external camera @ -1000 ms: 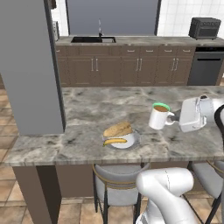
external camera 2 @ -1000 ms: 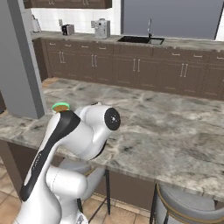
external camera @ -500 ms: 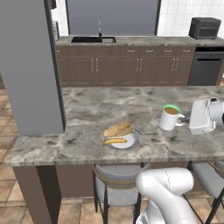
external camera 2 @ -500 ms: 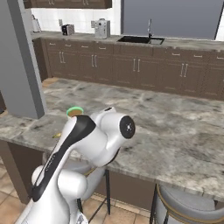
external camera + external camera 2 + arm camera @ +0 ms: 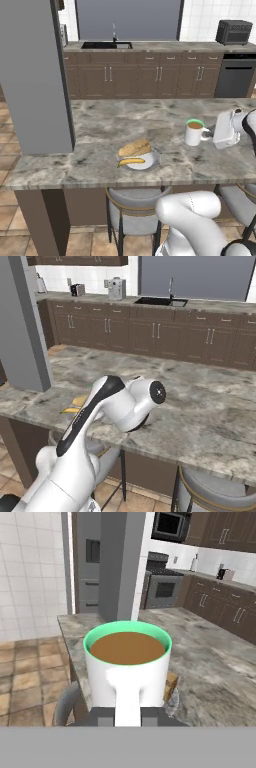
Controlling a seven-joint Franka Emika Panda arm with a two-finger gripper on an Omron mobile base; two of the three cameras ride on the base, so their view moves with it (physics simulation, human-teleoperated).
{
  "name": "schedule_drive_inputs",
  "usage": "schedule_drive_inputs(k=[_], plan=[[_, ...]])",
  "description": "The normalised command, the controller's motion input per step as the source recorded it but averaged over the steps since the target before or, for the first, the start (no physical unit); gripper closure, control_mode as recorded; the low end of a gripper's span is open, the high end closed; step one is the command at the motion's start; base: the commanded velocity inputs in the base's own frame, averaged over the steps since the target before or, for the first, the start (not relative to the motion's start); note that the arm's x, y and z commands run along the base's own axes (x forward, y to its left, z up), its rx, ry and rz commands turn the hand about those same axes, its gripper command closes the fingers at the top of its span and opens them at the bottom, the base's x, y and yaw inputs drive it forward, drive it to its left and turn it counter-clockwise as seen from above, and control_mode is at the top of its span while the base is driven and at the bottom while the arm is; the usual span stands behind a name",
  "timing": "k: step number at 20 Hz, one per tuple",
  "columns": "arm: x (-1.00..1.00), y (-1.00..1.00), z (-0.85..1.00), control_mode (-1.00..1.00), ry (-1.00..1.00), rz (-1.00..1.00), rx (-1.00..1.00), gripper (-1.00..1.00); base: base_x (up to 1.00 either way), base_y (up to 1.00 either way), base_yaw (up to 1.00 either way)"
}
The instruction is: Pick up the brewed coffee from the coffee machine and place it next to the breakfast plate on the dining counter.
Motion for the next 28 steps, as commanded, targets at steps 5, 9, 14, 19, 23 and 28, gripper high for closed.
schedule_drive_inputs(k=[5, 9, 14, 19, 23, 28], plan=[[0.69, -0.03, -0.36, -1.00, 0.00, 0.00, 0.00, 1.00, 0.00, 0.00, 0.00], [0.74, 0.00, -0.44, -1.00, 0.00, 0.00, 0.00, 1.00, 0.00, 0.00, 0.00], [0.61, 0.00, -0.54, -1.00, 0.00, 0.00, 0.00, 1.00, 0.00, 0.00, 0.00], [0.48, -0.01, -0.61, -1.00, 0.00, 0.00, 0.00, 1.00, 0.00, 0.00, 0.00], [0.39, -0.08, -0.51, -1.00, 0.00, 0.01, 0.00, 1.00, 0.00, 0.00, 0.00], [0.37, -0.10, -0.49, -1.00, 0.00, 0.04, 0.00, 1.00, 0.00, 0.00, 0.00]])
